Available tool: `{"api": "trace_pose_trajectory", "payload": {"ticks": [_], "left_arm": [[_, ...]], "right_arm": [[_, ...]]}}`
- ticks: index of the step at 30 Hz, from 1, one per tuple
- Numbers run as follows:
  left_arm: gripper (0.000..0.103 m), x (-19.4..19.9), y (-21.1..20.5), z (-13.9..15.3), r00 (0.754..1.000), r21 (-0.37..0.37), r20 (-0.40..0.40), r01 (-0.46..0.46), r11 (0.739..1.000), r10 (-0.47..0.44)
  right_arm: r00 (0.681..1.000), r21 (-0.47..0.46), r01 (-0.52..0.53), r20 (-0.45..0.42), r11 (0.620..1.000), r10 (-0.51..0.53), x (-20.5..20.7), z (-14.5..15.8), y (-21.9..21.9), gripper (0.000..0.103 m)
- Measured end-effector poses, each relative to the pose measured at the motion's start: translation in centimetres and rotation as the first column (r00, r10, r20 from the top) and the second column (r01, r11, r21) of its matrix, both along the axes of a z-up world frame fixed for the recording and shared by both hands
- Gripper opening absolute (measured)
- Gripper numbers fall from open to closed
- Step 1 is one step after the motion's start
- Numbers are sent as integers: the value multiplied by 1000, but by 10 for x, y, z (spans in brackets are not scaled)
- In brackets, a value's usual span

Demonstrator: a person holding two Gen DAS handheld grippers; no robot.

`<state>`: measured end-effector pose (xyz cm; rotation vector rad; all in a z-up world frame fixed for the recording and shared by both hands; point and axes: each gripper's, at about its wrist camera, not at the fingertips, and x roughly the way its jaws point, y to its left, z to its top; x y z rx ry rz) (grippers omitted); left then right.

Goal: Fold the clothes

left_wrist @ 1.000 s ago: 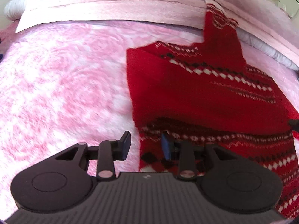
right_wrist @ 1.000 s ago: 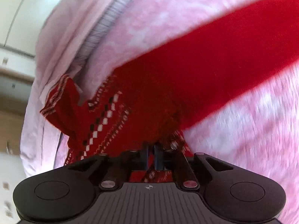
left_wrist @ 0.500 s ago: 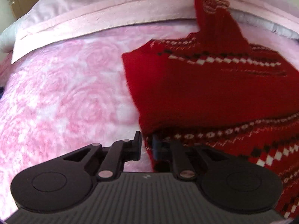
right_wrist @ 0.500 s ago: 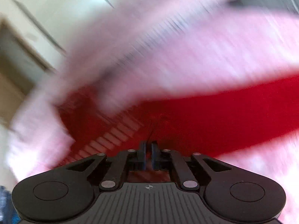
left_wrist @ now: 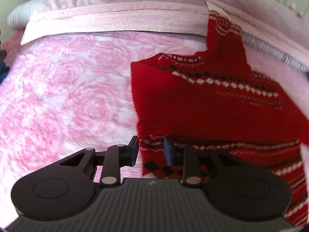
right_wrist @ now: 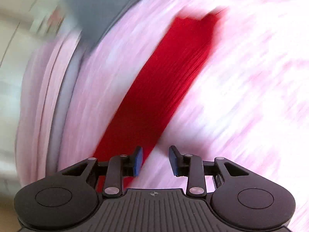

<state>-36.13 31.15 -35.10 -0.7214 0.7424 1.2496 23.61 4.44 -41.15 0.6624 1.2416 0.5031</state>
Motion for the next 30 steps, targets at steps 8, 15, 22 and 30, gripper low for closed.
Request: {"api": "trace_pose_trajectory", "payload": {"ticks": [8, 15, 22, 30], "left_arm": [[24, 5, 19, 0, 985, -43, 151, -75, 996, 81], [22, -9, 17, 3, 960, -82, 243, -119, 990, 135], [20, -45, 0, 8, 925, -113, 313, -187, 976, 214], [21, -100, -7, 15, 871, -131, 359, -307, 943, 334]], "right_arm": [[977, 158, 202, -98, 966, -189, 41, -28, -42, 34], [923, -191, -134, 333, 973, 192, -6, 53, 36, 1], [332, -334, -625, 704, 706, 628, -215, 169, 166, 1], [-248, -526, -843, 569, 115, 784, -462, 135, 215, 61]]}}
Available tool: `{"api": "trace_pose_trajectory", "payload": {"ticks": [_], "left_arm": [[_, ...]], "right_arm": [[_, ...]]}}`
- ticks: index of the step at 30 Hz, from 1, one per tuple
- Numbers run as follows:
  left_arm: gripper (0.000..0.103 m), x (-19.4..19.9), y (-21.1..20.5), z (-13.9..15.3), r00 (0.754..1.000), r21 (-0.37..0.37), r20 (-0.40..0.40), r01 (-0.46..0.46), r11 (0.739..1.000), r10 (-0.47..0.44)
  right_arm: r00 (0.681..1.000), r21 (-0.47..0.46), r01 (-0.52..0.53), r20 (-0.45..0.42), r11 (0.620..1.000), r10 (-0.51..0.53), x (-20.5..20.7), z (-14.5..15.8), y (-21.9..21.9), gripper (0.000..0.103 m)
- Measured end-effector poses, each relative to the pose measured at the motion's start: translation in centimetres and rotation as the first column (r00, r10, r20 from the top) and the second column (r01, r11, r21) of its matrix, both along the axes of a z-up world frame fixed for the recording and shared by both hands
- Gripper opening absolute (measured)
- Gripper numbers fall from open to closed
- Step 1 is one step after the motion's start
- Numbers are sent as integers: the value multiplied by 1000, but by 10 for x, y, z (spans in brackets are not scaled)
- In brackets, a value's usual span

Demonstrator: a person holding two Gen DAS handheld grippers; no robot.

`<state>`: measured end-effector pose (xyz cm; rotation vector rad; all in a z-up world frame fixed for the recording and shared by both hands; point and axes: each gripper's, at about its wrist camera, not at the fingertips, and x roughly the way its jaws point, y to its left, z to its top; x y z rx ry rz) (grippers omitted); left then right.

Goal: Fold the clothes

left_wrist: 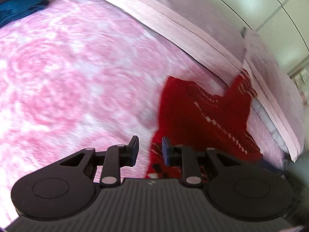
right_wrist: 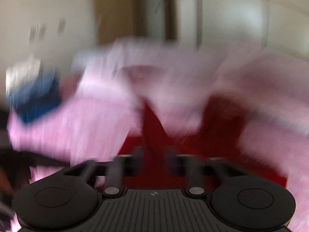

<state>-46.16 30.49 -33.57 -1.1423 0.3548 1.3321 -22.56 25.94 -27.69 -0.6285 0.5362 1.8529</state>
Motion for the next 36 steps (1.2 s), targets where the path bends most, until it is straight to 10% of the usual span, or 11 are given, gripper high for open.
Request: {"api": "trace_pose_trajectory", "payload": {"ticks": [9, 13, 17, 24, 26, 27, 32, 36], "left_arm": [[38, -3, 22, -37, 988, -46, 150, -36, 998, 43], [39, -1, 42, -61, 967, -86, 218, -114, 990, 130], [18, -1, 54, -71, 952, -97, 260, -140, 985, 161], [6, 17, 62, -45, 988, 41, 154, 17, 999, -24], [6, 26, 63, -37, 990, 87, 113, 80, 993, -89], [6, 32, 63, -37, 989, 90, 87, 114, 989, -121], [9, 61, 56, -51, 963, 76, -94, 258, 963, -251], [22, 50, 49, -48, 979, 76, -97, 185, 980, -177]], "right_arm": [[974, -348, 222, 116, 911, -193, 70, -84, -39, 61], [925, -304, 373, 198, 876, -325, 120, -91, -55, 61], [890, -200, 432, 255, 879, -379, 144, -91, -45, 61], [889, -70, 420, 232, 905, -395, 166, -89, -12, 54], [888, -57, 429, 211, 901, -409, 175, -86, -6, 12], [881, -68, 445, 211, 893, -423, 182, -88, -3, 9], [815, -216, 579, 106, 786, -570, 232, -112, -12, 9], [853, -265, 521, 140, 811, -502, 231, -105, -12, 11]]}}
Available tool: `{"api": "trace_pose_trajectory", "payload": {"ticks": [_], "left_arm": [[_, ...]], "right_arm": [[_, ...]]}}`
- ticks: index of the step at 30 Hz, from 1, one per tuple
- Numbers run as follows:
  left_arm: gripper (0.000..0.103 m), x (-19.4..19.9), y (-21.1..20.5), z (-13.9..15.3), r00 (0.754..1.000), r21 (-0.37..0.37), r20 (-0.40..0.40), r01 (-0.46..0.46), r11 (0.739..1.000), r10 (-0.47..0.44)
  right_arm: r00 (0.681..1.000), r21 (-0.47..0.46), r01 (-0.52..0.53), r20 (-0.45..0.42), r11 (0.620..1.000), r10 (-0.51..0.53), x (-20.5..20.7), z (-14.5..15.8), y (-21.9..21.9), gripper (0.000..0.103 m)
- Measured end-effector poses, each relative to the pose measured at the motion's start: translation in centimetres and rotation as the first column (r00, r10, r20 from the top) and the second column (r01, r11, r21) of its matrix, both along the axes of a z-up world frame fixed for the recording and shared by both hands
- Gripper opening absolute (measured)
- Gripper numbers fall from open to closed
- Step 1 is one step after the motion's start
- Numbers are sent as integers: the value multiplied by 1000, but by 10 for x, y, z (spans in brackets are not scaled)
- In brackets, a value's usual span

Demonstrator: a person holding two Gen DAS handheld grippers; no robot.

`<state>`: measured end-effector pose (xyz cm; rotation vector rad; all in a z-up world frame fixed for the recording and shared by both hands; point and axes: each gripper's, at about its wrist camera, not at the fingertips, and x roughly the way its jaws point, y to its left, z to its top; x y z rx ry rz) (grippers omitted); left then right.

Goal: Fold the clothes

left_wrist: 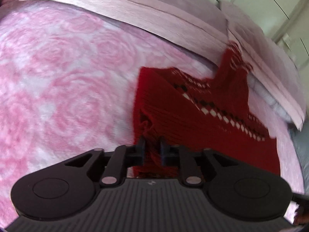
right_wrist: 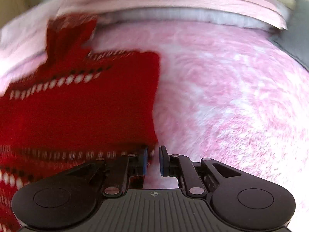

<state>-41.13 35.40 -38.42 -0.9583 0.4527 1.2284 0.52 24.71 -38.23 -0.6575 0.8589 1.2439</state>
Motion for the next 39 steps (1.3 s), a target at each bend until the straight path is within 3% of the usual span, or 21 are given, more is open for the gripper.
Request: {"api": "trace_pose_trajectory", "payload": {"ticks": [2, 4, 7, 11, 14, 16, 20, 23, 25, 27, 28, 31, 35, 37, 38, 39], "left_arm": [[20, -5, -4, 11, 998, 22, -42, -46, 999, 47], [17, -5, -10, 25, 993, 61, -95, -60, 996, 66], [15, 9, -11, 41, 994, 105, -112, 25, 994, -13], [17, 45, 5, 22, 979, 69, -152, 149, 986, -137], [15, 50, 24, -10, 974, -20, -191, 120, 993, -122], [15, 47, 31, -4, 978, -22, -177, 111, 994, -113], [14, 44, 48, 16, 978, -22, -173, 115, 993, -117], [15, 49, 73, 31, 981, -1, -147, 125, 992, -124], [23, 63, 100, 38, 982, 22, -107, 157, 987, -154], [36, 87, 130, 44, 976, 48, -65, 210, 977, -206], [37, 102, 145, 45, 969, 63, -48, 244, 968, -242], [42, 142, 185, 46, 949, 112, -3, 314, 943, -316], [44, 180, 228, 44, 934, 151, 47, 343, 927, -353], [34, 187, 243, 40, 932, 150, 77, 340, 928, -354], [13, 187, 248, 39, 928, 150, 99, 343, 927, -359], [4, 187, 251, 38, 921, 156, 116, 353, 922, -372]], "right_arm": [[998, -56, -36, 47, 998, 38, -3, 7, 1, 32], [996, -67, -38, 82, 997, 43, -3, 18, -4, 33], [999, 28, -12, 53, 1000, 10, -1, 41, -8, 33], [999, 130, -39, -26, 991, 43, -7, 42, 11, 33], [998, 75, -39, -47, 996, 43, -2, 12, 34, 33], [997, 10, -35, -68, 999, 36, 6, -7, 47, 37], [988, -42, -54, -145, 998, 48, 30, 7, 62, 37], [986, -16, -85, -146, 996, 81, 41, 26, 82, 37], [979, 17, -121, -163, 992, 122, 45, 32, 111, 37], [961, 59, -148, -225, 987, 157, 47, 35, 150, 37], [949, 81, -157, -263, 984, 173, 48, 36, 171, 39], [914, 137, -142, -362, 980, 183, 46, 34, 232, 67], [870, 172, -109, -459, 979, 178, 38, 21, 302, 67], [841, 179, -90, -513, 980, 171, 35, 14, 328, 67], [824, 184, -84, -540, 979, 172, 35, 10, 338, 66], [809, 203, -84, -557, 976, 186, 35, 10, 341, 57]]}}
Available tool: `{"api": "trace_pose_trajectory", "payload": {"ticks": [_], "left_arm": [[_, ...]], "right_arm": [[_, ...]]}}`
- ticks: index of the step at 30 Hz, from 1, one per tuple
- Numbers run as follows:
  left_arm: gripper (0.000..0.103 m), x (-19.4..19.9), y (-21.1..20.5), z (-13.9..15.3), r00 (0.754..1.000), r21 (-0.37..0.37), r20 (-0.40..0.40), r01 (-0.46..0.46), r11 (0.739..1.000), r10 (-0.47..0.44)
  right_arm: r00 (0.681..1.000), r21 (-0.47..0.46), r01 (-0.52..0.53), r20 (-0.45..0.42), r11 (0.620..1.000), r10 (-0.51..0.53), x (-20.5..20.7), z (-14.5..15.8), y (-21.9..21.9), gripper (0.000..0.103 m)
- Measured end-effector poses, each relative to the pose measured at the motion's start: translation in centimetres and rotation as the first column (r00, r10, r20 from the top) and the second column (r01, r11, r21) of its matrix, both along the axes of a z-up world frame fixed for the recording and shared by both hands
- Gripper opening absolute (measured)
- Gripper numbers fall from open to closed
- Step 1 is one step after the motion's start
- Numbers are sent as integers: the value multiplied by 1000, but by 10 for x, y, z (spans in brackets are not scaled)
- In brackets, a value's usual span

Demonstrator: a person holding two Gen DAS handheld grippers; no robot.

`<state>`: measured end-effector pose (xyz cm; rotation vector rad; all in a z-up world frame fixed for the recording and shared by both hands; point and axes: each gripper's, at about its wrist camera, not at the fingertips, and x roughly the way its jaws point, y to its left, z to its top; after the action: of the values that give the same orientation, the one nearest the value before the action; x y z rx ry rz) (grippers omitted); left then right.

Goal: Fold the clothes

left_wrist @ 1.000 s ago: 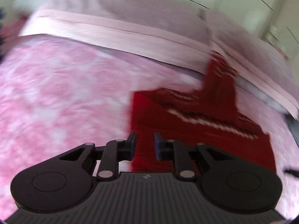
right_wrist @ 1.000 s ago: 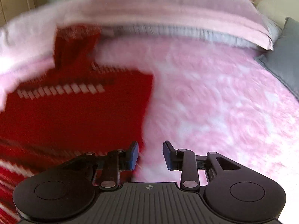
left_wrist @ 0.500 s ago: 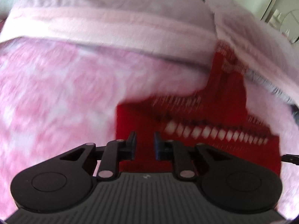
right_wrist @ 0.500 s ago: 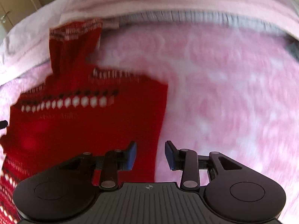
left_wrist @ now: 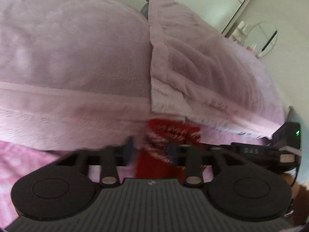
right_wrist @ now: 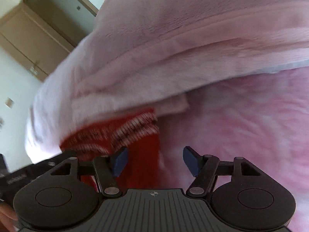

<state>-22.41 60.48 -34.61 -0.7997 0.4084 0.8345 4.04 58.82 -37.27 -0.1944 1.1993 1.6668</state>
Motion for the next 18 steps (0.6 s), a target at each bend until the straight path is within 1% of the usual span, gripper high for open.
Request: {"api": "trace_pose_trajectory", "payload": {"ticks": [1, 2, 4, 5, 7, 8, 9, 10, 11, 12, 13, 14, 15, 16, 17, 18], "left_arm": [[4, -4, -1, 2, 1000, 8, 12, 5, 1000, -5], [3, -11, -6, 5, 999, 24, 32, 3, 1000, -3], [3, -33, -22, 13, 997, 51, 81, -1, 999, -3], [3, -46, -36, 17, 994, 61, 108, 5, 998, -11], [3, -69, -75, 22, 989, 70, 135, 43, 997, -52], [3, -81, -94, 25, 986, 75, 148, 62, 995, -73], [4, -90, -114, 25, 986, 70, 138, 84, 994, -93], [4, -93, -138, 20, 990, 42, 81, 112, 993, -115], [6, -97, -161, 15, 990, 13, 24, 138, 990, -138], [8, -101, -183, 8, 987, -34, -30, 158, 987, -159], [9, -106, -201, -5, 982, -114, -79, 160, 980, -170], [9, -111, -217, -15, 978, -184, -124, 143, 972, -167], [9, -117, -229, -22, 976, -228, -145, 128, 965, -164], [9, -121, -238, -26, 977, -255, -151, 110, 961, -152], [10, -123, -238, -24, 985, -247, -125, 87, 965, -121], [17, -126, -237, -22, 991, -240, -100, 64, 969, -90]], "right_arm": [[1000, 30, -6, -15, 1000, 6, 1, 2, -1, 8], [999, 60, -11, -30, 998, 13, 2, 4, -3, 3], [999, 147, -27, -36, 989, 32, 9, 15, -27, 3], [999, 195, -35, -34, 980, 42, 13, 23, -43, 3], [997, 279, -76, -9, 957, 82, 19, 39, -83, 3], [993, 316, -113, 19, 942, 113, 20, 47, -107, 3], [984, 331, -175, 78, 927, 158, 15, 53, -132, 3], [966, 317, -247, 160, 916, 205, 6, 56, -157, 3], [938, 297, -317, 241, 901, 251, -3, 60, -183, 3], [900, 237, -384, 315, 893, 303, -12, 58, -206, 4], [850, 121, -440, 375, 890, 370, -22, 48, -228, 4], [802, 7, -474, 415, 881, 429, -30, 38, -246, 4], [773, -91, -474, 433, 876, 464, -34, 27, -261, 4], [755, -173, -458, 442, 872, 484, -37, 16, -277, 6], [757, -221, -432, 438, 874, 485, -38, 9, -289, 12], [786, -224, -398, 417, 890, 456, -35, 7, -297, 19]]}}
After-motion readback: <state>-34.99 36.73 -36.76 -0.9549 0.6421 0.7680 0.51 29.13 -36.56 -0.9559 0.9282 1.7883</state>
